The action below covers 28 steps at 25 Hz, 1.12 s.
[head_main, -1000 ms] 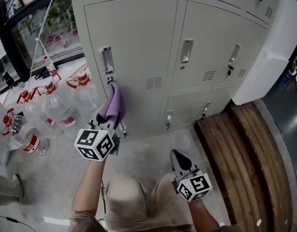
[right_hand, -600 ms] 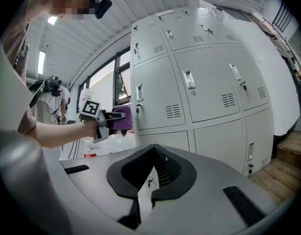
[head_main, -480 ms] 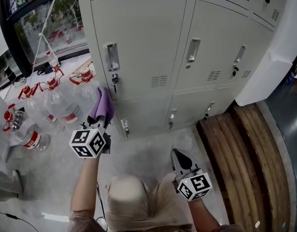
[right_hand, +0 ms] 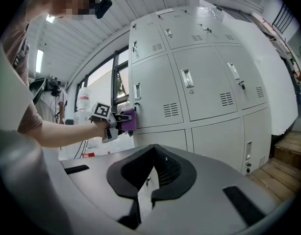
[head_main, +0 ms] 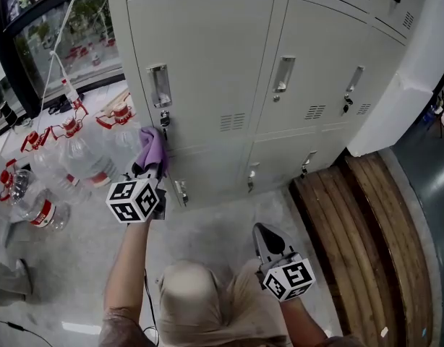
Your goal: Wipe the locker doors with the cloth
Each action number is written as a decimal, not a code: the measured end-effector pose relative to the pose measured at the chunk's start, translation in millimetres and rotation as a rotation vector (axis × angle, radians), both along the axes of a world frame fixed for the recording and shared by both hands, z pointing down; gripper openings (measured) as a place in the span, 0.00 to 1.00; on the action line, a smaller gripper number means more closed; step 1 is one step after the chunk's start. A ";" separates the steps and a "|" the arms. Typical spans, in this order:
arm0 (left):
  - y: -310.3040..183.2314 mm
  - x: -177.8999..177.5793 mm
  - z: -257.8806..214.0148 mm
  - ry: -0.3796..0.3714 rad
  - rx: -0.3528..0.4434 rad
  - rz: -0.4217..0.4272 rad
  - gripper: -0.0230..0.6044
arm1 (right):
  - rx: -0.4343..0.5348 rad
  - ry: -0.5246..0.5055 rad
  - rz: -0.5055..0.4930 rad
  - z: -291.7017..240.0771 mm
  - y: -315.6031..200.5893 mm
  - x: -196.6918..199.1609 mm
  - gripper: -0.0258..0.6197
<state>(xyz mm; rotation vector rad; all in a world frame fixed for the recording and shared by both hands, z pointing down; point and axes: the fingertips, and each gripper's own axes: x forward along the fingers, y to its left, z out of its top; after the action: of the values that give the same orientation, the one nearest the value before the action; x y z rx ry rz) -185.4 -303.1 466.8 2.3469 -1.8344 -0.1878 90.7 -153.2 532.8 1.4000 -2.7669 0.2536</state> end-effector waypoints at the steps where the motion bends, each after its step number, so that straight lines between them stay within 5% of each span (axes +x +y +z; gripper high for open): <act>1: -3.3 1.9 -0.5 0.000 0.000 0.005 0.10 | 0.000 0.000 0.002 0.2 -0.1 0.1 0.04; 15: -29.4 41.1 -6.0 -0.016 -0.004 0.079 0.10 | -0.005 -0.001 0.015 2.1 1.5 4.1 0.04; 28: -57.4 120.4 -13.7 -0.035 -0.001 0.197 0.10 | -0.007 -0.006 0.062 1.8 8.2 23.4 0.04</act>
<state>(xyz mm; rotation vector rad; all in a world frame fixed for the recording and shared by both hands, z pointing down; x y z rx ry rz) -65.0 -360.5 453.0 2.5248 -1.6031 -0.1221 114.1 -145.0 534.5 1.4878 -2.7268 0.2697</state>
